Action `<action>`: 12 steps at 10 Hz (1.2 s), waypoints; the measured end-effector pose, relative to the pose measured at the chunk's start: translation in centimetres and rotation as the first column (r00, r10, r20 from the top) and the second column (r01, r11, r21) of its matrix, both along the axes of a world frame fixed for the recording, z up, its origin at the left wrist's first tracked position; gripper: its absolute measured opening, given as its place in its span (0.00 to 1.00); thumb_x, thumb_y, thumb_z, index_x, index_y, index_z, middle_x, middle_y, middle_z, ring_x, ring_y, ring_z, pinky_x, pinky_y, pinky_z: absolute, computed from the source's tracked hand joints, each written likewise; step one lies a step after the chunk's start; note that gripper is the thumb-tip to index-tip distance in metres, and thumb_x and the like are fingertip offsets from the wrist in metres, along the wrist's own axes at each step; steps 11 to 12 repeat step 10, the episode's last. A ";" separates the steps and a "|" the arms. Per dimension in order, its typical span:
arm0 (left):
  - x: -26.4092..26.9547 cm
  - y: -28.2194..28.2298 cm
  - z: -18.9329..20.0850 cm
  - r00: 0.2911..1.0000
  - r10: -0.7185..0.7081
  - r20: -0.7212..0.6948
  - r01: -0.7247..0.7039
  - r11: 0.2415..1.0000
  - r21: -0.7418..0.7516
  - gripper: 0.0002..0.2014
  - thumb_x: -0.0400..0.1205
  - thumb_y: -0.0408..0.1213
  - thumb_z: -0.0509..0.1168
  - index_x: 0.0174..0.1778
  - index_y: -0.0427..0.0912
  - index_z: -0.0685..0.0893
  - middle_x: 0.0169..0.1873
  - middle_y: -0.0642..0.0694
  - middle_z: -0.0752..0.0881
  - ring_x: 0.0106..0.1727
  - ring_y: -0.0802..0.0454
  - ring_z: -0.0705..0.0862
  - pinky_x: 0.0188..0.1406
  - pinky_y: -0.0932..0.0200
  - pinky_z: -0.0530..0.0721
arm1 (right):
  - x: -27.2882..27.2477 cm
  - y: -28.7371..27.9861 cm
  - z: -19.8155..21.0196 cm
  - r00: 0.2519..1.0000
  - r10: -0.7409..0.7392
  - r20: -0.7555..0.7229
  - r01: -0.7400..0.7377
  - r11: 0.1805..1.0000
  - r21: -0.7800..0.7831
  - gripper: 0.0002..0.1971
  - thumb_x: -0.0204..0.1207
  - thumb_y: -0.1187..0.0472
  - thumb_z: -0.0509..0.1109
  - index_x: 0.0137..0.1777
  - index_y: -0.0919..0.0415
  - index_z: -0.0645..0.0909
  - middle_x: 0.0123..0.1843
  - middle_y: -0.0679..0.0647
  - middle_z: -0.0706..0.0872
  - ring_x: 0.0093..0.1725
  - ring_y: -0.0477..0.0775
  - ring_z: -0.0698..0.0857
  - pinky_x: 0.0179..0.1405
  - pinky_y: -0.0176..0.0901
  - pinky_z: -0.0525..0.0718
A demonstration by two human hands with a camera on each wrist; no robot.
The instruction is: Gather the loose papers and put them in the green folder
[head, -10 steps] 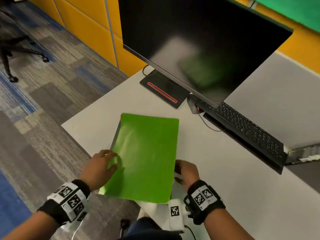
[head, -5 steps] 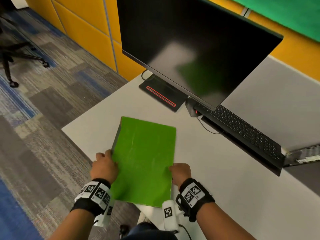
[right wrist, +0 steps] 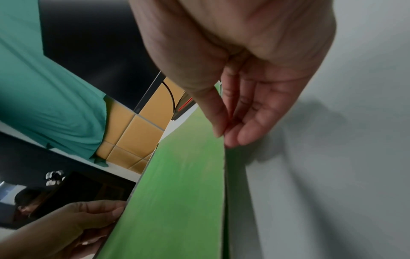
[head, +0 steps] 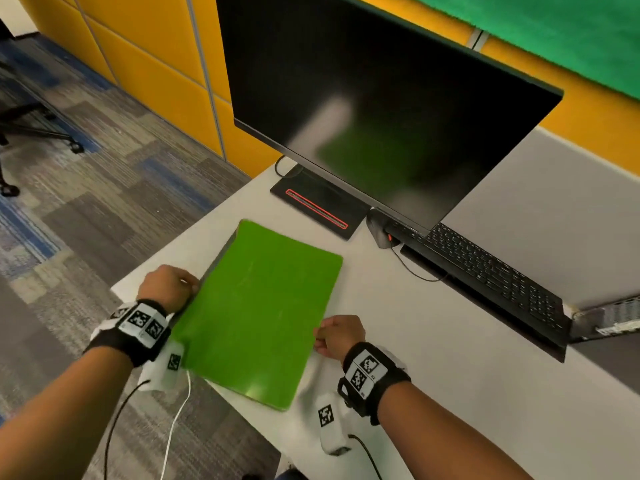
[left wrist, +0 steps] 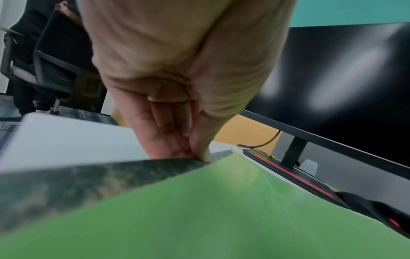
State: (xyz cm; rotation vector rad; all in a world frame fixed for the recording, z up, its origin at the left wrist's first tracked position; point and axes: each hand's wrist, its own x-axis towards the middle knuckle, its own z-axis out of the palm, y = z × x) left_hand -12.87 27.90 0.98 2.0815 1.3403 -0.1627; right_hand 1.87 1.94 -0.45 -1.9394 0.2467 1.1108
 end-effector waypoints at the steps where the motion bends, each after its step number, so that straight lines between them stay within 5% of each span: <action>1: 2.5 3.2 0.6 0.999 -0.028 -0.021 0.029 0.999 0.029 0.07 0.74 0.30 0.70 0.43 0.41 0.92 0.45 0.34 0.91 0.48 0.35 0.88 0.45 0.54 0.80 | 1.1 2.7 0.2 0.997 0.075 0.004 -0.075 0.997 0.025 0.13 0.71 0.72 0.71 0.28 0.57 0.78 0.23 0.52 0.85 0.30 0.54 0.85 0.42 0.49 0.90; 2: 4.5 5.7 0.9 1.000 -0.020 -0.016 0.021 0.998 0.058 0.07 0.75 0.29 0.69 0.40 0.42 0.92 0.44 0.33 0.91 0.40 0.39 0.84 0.41 0.53 0.80 | 2.1 4.6 0.3 0.992 0.121 0.020 -0.122 0.992 0.039 0.13 0.72 0.69 0.69 0.30 0.54 0.76 0.31 0.53 0.83 0.33 0.52 0.85 0.46 0.45 0.89; 5: 8.4 8.8 -0.8 0.996 -0.021 -0.088 0.024 0.999 0.032 0.06 0.73 0.30 0.70 0.40 0.41 0.93 0.38 0.39 0.90 0.34 0.43 0.82 0.40 0.56 0.79 | 3.6 6.6 -1.1 0.991 0.108 -0.084 -0.102 0.992 0.072 0.13 0.74 0.72 0.66 0.31 0.57 0.76 0.33 0.54 0.83 0.36 0.52 0.86 0.52 0.48 0.90; 7: 9.1 9.1 -1.2 0.995 0.002 -0.104 0.002 0.999 0.044 0.07 0.75 0.31 0.71 0.46 0.38 0.92 0.46 0.35 0.91 0.30 0.46 0.79 0.42 0.55 0.80 | 4.2 6.3 -1.4 0.993 0.072 -0.095 -0.062 0.993 0.104 0.13 0.74 0.75 0.65 0.32 0.59 0.76 0.36 0.56 0.83 0.41 0.54 0.86 0.54 0.48 0.90; 8: 9.0 8.6 -0.5 0.991 -0.021 -0.130 0.026 0.999 0.036 0.10 0.75 0.35 0.71 0.50 0.37 0.91 0.49 0.35 0.91 0.39 0.39 0.85 0.45 0.54 0.82 | 4.2 5.9 -0.7 0.992 0.037 -0.120 -0.020 0.990 0.140 0.12 0.74 0.74 0.64 0.32 0.60 0.76 0.34 0.56 0.82 0.38 0.53 0.85 0.54 0.47 0.89; 9: 8.7 7.8 0.2 0.982 -0.076 -0.170 0.093 0.992 0.091 0.19 0.77 0.42 0.69 0.61 0.36 0.86 0.58 0.33 0.87 0.57 0.33 0.85 0.57 0.48 0.83 | 4.5 4.9 0.9 0.981 -0.030 -0.193 0.073 0.973 0.217 0.12 0.73 0.76 0.66 0.31 0.64 0.75 0.31 0.59 0.78 0.25 0.49 0.78 0.28 0.39 0.84; 10: 6.9 6.4 1.5 0.993 -0.014 -0.121 0.032 0.989 0.146 0.26 0.78 0.47 0.67 0.70 0.39 0.77 0.64 0.30 0.83 0.62 0.29 0.82 0.61 0.41 0.81 | 5.6 1.4 3.8 0.973 -0.074 -0.221 0.142 0.940 0.311 0.06 0.76 0.73 0.64 0.44 0.62 0.78 0.36 0.58 0.83 0.33 0.53 0.81 0.33 0.40 0.82; 12: 6.9 6.4 1.5 0.993 -0.014 -0.121 0.032 0.989 0.146 0.26 0.78 0.47 0.67 0.70 0.39 0.77 0.64 0.30 0.83 0.62 0.29 0.82 0.61 0.41 0.81 | 5.6 1.4 3.8 0.973 -0.074 -0.221 0.142 0.940 0.311 0.06 0.76 0.73 0.64 0.44 0.62 0.78 0.36 0.58 0.83 0.33 0.53 0.81 0.33 0.40 0.82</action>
